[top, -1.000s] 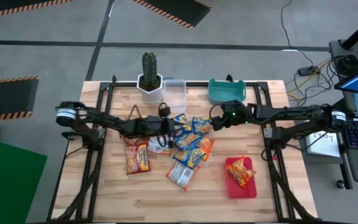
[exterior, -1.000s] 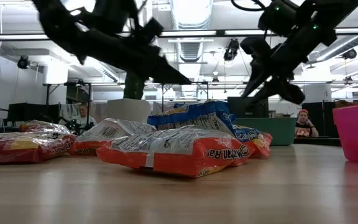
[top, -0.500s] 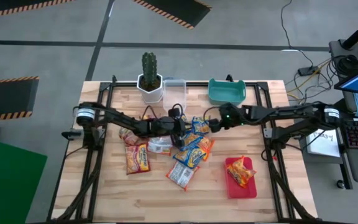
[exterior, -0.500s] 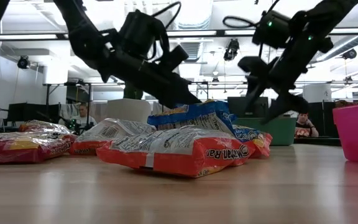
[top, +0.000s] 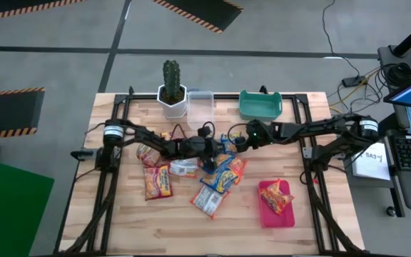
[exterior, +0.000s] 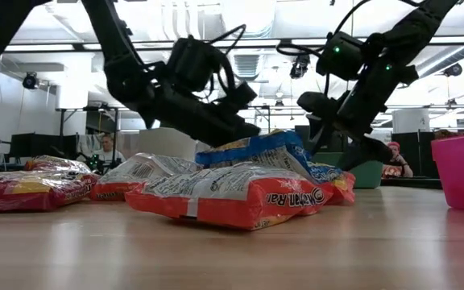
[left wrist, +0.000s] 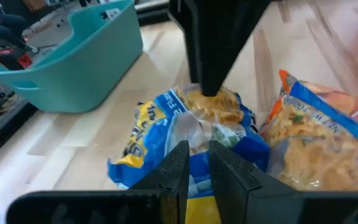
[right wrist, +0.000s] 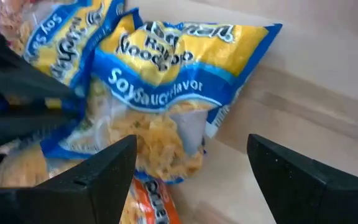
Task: Sort Maruchan noodles
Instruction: Put the blue noodle pack into the green bin, then put the orange noodle pack into the transparent bin
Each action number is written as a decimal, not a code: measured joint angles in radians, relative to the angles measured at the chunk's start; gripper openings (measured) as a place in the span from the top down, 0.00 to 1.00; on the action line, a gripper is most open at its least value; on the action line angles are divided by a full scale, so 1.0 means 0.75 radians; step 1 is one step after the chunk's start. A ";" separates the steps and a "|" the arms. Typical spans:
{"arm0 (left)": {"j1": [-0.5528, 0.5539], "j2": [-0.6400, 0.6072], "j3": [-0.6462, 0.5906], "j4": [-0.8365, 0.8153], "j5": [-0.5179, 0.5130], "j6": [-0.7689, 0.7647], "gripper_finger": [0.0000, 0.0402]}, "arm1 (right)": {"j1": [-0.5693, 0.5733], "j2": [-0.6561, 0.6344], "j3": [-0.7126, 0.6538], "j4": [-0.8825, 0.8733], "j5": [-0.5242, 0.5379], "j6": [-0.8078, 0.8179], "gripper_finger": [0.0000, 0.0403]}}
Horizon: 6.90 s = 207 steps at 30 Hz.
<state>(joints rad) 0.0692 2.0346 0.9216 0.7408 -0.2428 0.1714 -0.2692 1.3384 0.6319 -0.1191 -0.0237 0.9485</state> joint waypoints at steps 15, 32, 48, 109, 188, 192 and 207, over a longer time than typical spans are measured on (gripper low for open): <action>0.001 0.062 0.090 -0.249 -0.001 -0.071 0.89 | -0.054 -0.001 0.000 0.016 -0.002 -0.044 0.26; 0.000 0.062 0.088 -0.269 -0.001 -0.070 0.89 | -0.105 0.267 -0.001 0.464 -0.020 -0.235 0.29; 0.000 0.062 0.087 -0.270 -0.001 -0.067 0.89 | -0.101 0.256 -0.001 0.496 -0.050 -0.253 0.81; -0.001 -1.443 -0.491 -0.512 -0.001 0.177 0.89 | -0.205 0.103 1.137 -1.262 0.421 -0.201 0.98; -0.003 -1.421 -0.489 -0.635 -0.016 0.088 0.89 | -0.526 0.130 0.799 -1.116 0.679 -0.616 0.53; -0.003 -1.421 -0.489 -0.676 -0.016 0.003 0.89 | -0.397 0.020 0.787 -1.098 0.652 -0.568 0.53; -0.004 -1.421 -0.490 -0.853 -0.011 -0.253 0.89 | 0.272 -0.151 0.315 -0.179 0.650 -0.680 0.53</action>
<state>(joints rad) 0.0666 0.9691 0.5537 0.1010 -0.2512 -0.0183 -0.0651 1.2254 0.8685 -0.2533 0.4635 0.4382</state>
